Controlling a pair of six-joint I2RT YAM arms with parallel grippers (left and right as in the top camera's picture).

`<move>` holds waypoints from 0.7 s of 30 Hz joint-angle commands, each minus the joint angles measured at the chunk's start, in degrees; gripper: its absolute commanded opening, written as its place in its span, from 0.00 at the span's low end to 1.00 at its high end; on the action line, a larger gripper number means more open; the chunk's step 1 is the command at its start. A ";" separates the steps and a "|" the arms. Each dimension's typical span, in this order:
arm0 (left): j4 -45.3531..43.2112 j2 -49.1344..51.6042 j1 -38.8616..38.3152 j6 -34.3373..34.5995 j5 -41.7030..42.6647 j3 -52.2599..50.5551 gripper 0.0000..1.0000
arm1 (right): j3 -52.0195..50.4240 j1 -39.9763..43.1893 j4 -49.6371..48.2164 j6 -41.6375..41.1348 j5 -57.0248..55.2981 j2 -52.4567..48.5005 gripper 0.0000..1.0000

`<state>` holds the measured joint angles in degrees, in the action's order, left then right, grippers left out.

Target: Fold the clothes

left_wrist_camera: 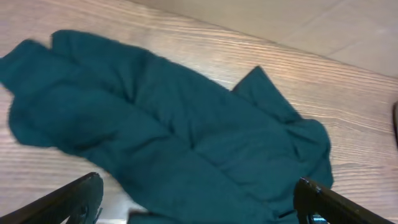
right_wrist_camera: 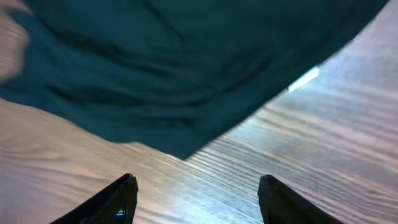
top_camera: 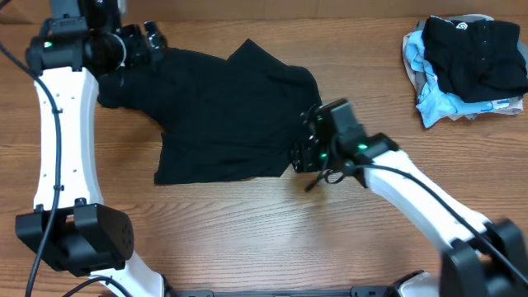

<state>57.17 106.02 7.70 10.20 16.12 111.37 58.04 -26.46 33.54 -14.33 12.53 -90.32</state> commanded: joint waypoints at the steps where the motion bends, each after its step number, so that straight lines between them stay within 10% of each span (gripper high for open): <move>1: 0.59 -0.59 0.24 0.07 -2.69 0.76 1.00 | 1.29 -0.50 -0.61 -0.92 -3.23 -3.48 0.66; 21: 1.09 1.90 -1.53 -0.13 -4.52 0.52 1.00 | 1.31 -5.46 -7.17 14.69 -0.87 -12.57 0.53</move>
<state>58.24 106.48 6.76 10.17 12.10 111.37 58.08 -32.03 27.31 -2.46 12.60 -103.42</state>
